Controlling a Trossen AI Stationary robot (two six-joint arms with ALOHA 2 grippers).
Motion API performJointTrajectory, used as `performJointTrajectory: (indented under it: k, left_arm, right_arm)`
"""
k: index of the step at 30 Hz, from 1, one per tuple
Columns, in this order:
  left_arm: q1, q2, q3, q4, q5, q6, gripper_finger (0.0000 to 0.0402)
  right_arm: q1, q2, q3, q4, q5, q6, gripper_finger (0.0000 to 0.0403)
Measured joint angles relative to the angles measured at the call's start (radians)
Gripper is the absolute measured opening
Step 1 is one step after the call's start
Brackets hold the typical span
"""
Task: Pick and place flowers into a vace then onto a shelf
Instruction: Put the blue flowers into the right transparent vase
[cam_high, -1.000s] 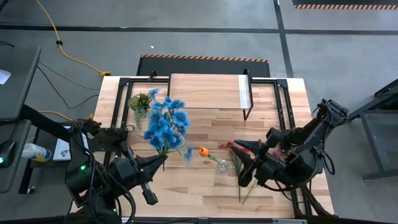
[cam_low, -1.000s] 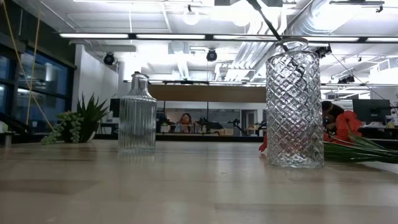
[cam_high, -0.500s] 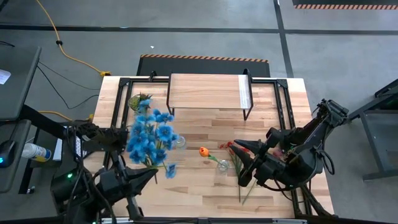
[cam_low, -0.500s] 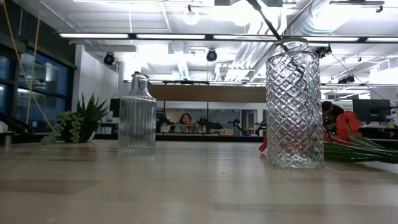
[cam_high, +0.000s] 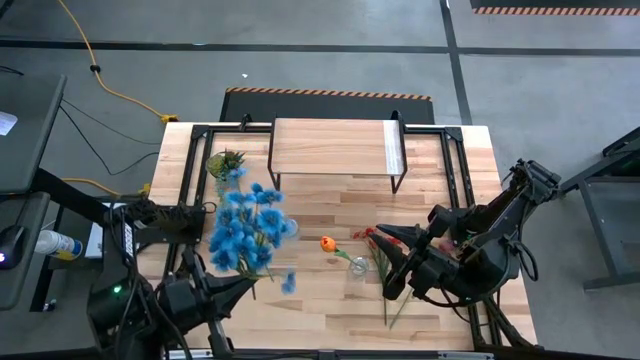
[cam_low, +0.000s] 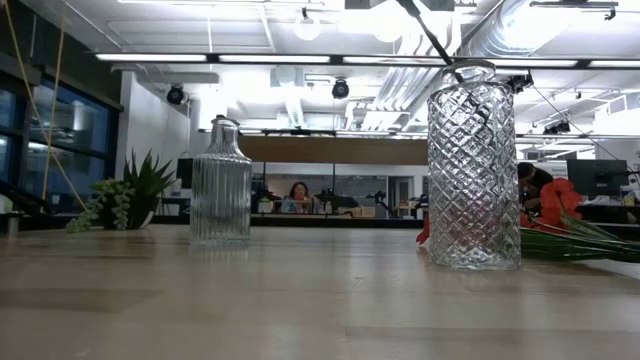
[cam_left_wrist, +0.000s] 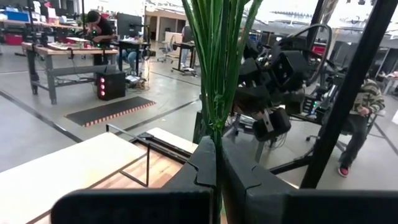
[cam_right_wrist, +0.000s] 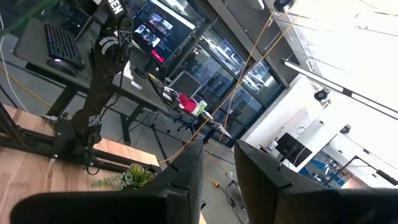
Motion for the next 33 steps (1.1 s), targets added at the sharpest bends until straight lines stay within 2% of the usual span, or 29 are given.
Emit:
performJointTrajectory:
  k: [8,11,14,21,27,33]
  left_arm:
    - [0.046,0.0,0.0,-0.006,0.015,0.008,0.0036]
    - [0.081,0.0,0.0,-0.002,0.08,0.02,0.0036]
    - [0.139,0.0,0.0,0.029,0.2,0.071,0.0036]
    - [0.278,-0.004,0.0,0.161,0.414,0.339,0.0036]
    - [0.331,-0.048,0.0,0.248,0.452,0.514,0.0036]
    - [0.342,-0.06,0.001,0.572,0.57,0.905,0.0036]
  right_arm:
    - [0.0,0.0,0.0,-0.001,0.0,0.0,0.0083]
    - [0.0,0.0,0.0,-0.004,0.0,0.0,0.0083]
    - [0.0,0.0,0.0,-0.008,-0.001,-0.001,0.0083]
    - [0.0,0.0,0.0,-0.013,0.04,-0.001,0.0083]
    - [0.012,0.0,0.0,-0.039,0.123,0.004,0.0083]
    - [0.023,0.0,0.0,-0.048,0.133,0.01,0.0083]
